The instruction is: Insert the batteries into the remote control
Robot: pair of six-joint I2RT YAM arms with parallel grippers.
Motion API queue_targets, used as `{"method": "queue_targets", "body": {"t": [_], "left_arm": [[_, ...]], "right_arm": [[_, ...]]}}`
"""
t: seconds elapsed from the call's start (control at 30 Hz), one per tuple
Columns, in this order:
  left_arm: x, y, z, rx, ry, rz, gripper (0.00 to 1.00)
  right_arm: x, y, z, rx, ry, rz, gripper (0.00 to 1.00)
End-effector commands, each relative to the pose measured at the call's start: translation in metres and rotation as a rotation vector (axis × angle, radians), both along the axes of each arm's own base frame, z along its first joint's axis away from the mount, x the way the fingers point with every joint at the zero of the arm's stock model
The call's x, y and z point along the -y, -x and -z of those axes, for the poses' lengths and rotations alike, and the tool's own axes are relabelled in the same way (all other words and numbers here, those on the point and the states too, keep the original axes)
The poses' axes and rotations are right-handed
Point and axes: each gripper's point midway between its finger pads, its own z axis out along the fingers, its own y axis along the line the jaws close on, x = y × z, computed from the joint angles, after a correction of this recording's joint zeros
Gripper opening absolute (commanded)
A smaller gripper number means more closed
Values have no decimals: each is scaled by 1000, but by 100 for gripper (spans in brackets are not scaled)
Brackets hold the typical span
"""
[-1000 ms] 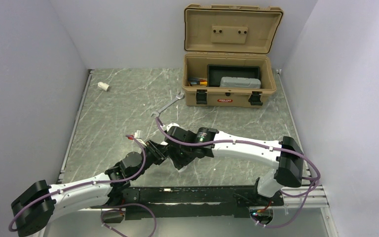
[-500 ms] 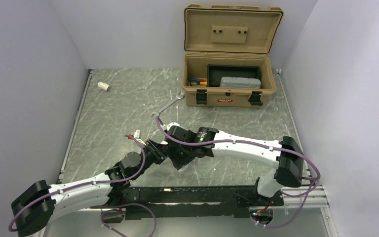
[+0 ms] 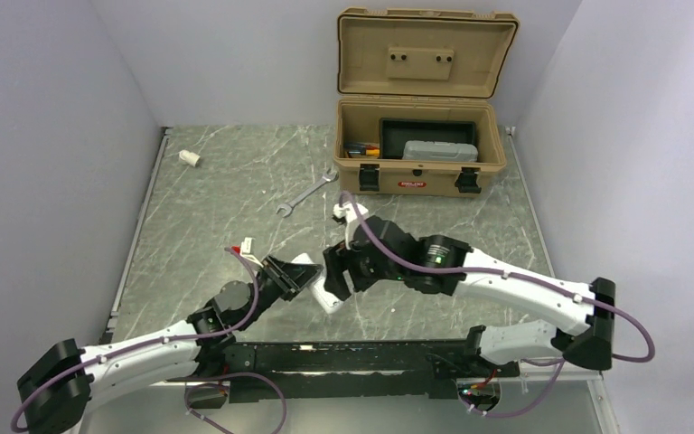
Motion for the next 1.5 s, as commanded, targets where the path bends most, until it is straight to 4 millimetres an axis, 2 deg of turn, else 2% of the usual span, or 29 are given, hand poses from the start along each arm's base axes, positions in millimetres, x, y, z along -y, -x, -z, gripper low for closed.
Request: {"method": "queue_targets", "body": {"t": [0.0,0.23,0.5,0.8,1.03,1.47], "left_arm": [[-3,10,-19,46,75,34,0],[-8,18,-37,100,127,58,0],[-4,20,-41,104,161,78,0],[4,23,-51,119,192,116,0],[2,23,-54,125,195,112,0],[0,23,-54,122,187,101,0]], "right_arm": [[2,5,-3,-51,-148,-47,73],[8,20,-13,-124,-348,-144,84],[-5,32,-18,-205,-465,-219,86],[-5,23,7,-224,-395,-173,85],[-2,22,20,-236,-374,-158,85],[-10,34,16,-290,-471,-242,78]]}}
